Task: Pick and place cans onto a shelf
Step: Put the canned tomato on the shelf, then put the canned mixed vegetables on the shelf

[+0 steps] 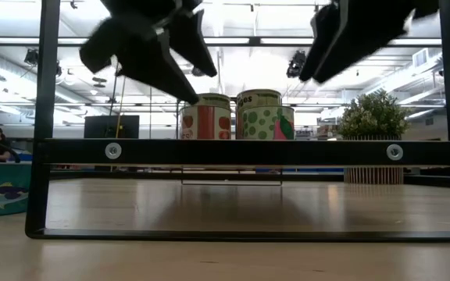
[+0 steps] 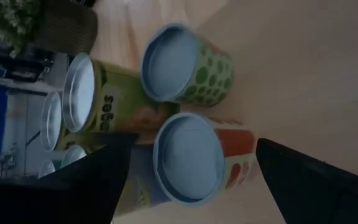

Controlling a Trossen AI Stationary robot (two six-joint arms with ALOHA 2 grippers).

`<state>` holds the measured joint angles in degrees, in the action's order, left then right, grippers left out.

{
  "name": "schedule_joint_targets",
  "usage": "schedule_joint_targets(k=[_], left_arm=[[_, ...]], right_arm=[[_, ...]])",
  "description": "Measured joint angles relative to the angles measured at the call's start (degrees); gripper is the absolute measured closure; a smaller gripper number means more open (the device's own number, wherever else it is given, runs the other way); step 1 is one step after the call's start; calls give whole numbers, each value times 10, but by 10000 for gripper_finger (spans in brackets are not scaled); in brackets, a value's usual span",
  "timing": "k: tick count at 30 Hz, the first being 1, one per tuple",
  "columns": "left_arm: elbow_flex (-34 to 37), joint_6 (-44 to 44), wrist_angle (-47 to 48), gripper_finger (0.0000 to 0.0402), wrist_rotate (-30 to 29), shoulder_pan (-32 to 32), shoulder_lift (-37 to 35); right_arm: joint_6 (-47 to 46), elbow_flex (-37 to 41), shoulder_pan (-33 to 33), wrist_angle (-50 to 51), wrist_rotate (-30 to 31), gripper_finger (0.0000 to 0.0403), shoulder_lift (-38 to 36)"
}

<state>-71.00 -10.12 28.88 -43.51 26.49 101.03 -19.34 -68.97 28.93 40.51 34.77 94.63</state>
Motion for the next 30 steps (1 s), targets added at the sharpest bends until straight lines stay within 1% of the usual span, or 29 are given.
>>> schedule_joint_targets(k=[4, 8, 14, 20, 24, 30], left_arm=[[11, 23, -8, 49, -32, -7, 0], [13, 65, -4, 49, -39, -23, 1], [13, 80, -4, 49, -35, -45, 1], [13, 80, -10, 49, -20, -41, 1], [13, 80, -4, 49, -27, -27, 1], [13, 75, 2, 49, -53, -2, 1]], right_arm=[[14, 36, -7, -46, 30, 62, 0], [28, 49, -20, -74, 61, 62, 0], [51, 50, -44, -90, 62, 62, 0], [56, 50, -54, -90, 52, 62, 0], [49, 37, -47, -68, 51, 62, 0], [51, 11, -22, -63, 51, 62, 0]])
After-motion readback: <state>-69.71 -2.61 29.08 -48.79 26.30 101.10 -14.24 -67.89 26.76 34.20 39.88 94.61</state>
